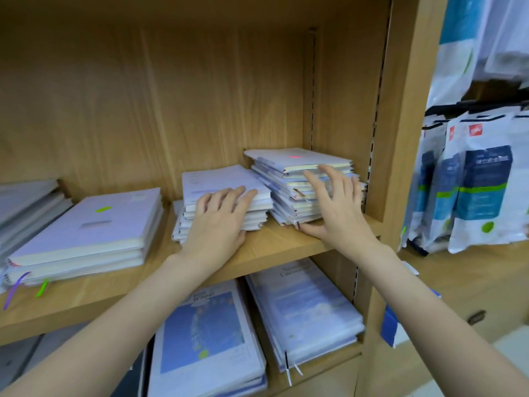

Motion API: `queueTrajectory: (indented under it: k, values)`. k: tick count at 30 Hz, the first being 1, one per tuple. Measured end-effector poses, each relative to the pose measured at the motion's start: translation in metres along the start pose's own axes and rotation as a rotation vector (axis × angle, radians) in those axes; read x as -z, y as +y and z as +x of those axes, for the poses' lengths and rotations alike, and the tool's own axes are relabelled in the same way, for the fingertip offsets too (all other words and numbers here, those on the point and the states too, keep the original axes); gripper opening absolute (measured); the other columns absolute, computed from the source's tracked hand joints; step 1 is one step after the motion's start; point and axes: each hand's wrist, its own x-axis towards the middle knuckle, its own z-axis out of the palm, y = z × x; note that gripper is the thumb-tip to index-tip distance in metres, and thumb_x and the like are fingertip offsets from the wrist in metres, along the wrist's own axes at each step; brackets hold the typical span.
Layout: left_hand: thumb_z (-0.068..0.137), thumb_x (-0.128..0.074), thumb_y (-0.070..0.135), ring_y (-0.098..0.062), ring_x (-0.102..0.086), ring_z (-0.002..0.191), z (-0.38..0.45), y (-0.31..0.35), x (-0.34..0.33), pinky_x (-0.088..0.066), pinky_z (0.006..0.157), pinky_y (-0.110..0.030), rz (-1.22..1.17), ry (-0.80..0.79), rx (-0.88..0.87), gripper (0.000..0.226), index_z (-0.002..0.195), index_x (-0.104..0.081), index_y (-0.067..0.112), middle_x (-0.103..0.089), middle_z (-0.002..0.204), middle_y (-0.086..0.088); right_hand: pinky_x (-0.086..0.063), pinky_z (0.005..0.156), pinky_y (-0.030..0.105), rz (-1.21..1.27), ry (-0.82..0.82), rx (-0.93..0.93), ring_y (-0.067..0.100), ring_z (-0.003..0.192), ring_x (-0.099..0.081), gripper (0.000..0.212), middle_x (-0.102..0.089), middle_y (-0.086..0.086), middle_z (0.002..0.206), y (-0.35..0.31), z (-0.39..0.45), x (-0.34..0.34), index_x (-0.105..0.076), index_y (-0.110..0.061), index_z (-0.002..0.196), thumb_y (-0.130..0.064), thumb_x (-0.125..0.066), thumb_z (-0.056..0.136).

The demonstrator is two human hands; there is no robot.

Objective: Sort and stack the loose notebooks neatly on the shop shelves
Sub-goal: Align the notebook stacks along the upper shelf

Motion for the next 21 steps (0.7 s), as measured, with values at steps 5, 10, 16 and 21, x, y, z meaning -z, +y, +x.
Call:
queueTrajectory:
  k: [5,10,16,21]
  values:
    - [0.047,-0.083,0.008,-0.034,-0.062,0.097,-0.001,0.001,-0.003,-0.026,0.087,-0.038,-0.008,0.034,0.018,0.079,0.122,-0.059,0.007,-0.063,0.118,-0.012,-0.030,0.101,0.058,0.121,0.043,-0.074,0.031,0.121,-0.035,0.084,-0.041,0.017,0.134,0.000,-0.005,-0.002,-0.041,-0.017,0.128,-0.043,-0.083,0.060]
    - [0.048,-0.081,0.006,-0.033,-0.062,0.099,-0.003,0.004,-0.004,-0.026,0.088,-0.038,-0.022,0.060,0.041,0.077,0.121,-0.059,0.007,-0.063,0.118,-0.012,-0.016,0.108,0.046,0.210,-0.014,-0.195,0.027,0.122,-0.037,0.076,-0.044,0.007,0.128,-0.009,0.004,0.006,-0.051,-0.018,0.126,-0.056,-0.075,0.064]
    - [0.049,-0.080,0.004,-0.032,-0.062,0.100,-0.005,0.004,-0.007,-0.027,0.090,-0.038,-0.038,0.092,0.060,0.074,0.120,-0.060,0.008,-0.063,0.119,-0.012,-0.013,0.111,0.053,0.215,0.062,-0.284,0.027,0.117,-0.042,0.062,-0.052,0.003,0.118,-0.014,0.017,0.013,-0.060,-0.022,0.117,-0.048,-0.078,0.065]
    - [0.051,-0.080,0.003,-0.033,-0.061,0.102,-0.005,0.003,-0.010,-0.026,0.091,-0.037,-0.048,0.123,0.067,0.073,0.121,-0.060,0.008,-0.063,0.119,-0.012,-0.012,0.113,0.048,0.262,0.092,-0.352,0.022,0.119,-0.039,0.057,-0.050,-0.001,0.123,-0.018,0.033,0.022,-0.060,-0.023,0.120,-0.045,-0.076,0.070]
